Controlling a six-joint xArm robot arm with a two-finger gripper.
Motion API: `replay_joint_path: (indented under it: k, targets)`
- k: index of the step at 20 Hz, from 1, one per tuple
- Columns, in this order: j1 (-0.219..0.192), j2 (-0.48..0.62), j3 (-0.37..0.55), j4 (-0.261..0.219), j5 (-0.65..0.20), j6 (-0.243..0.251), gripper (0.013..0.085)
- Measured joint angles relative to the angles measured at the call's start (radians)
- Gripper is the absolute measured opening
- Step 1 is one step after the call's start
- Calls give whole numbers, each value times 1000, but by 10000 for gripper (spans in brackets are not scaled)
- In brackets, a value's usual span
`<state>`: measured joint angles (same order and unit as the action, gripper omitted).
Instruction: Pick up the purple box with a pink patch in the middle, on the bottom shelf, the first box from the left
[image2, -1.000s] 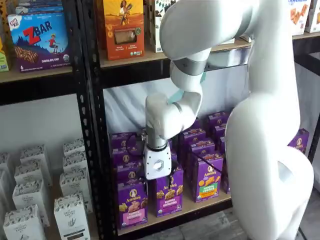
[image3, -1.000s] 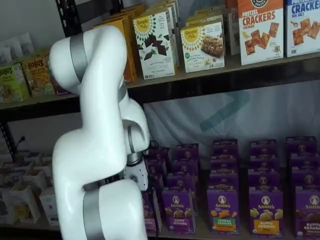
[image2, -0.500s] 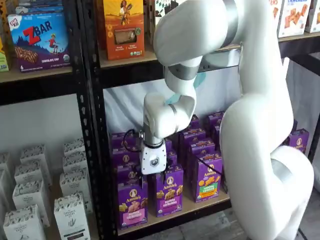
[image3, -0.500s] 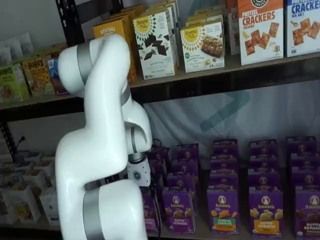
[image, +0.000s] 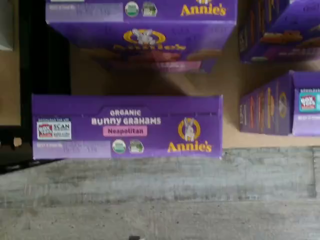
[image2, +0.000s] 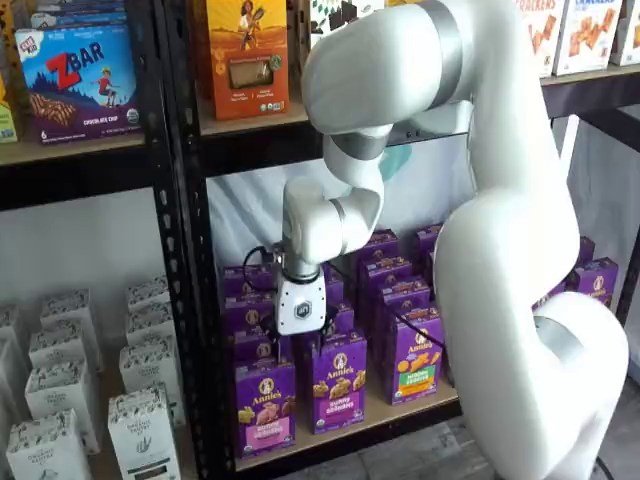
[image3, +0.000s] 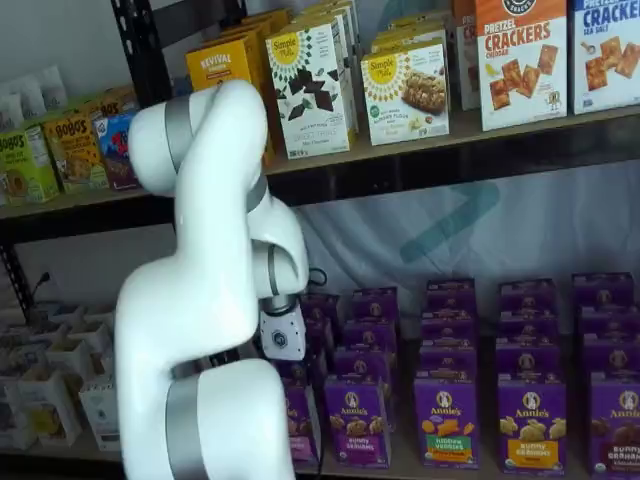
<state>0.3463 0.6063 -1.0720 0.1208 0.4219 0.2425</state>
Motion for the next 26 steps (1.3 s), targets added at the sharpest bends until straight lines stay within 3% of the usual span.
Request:
replay_joint_path:
  k: [7,16,26]
  targets:
    - [5,39,-85,-42,34,45,850]
    - [1,81,-174,-19,120,26,850]
    - [-5,121,-223,10,141,-4,850]
